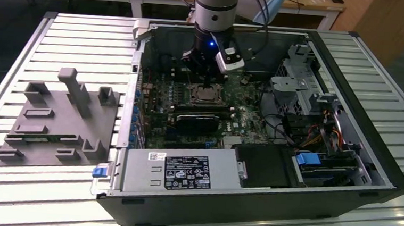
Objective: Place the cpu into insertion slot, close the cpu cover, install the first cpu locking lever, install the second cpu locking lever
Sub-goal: 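Close the cpu cover, then install the first cpu locking lever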
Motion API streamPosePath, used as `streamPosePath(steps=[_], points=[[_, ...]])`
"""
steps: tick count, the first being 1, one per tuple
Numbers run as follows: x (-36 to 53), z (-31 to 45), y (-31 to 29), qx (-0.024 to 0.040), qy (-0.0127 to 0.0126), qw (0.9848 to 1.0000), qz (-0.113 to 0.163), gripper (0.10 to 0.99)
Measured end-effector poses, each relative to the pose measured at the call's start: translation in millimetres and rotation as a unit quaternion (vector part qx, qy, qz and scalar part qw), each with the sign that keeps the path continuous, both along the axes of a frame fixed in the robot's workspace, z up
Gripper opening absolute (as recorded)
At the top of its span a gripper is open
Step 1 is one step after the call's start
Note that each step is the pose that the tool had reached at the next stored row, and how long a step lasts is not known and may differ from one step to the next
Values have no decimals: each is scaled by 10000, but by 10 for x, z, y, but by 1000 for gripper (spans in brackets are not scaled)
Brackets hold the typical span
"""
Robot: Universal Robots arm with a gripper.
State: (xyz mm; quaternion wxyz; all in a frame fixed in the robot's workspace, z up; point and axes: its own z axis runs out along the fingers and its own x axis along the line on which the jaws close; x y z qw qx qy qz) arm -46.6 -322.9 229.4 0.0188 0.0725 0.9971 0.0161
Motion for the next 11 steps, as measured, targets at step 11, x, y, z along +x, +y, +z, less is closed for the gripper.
streamPosePath(steps=[11], points=[[-1,71,1,0,-5,10000,-4,102]])
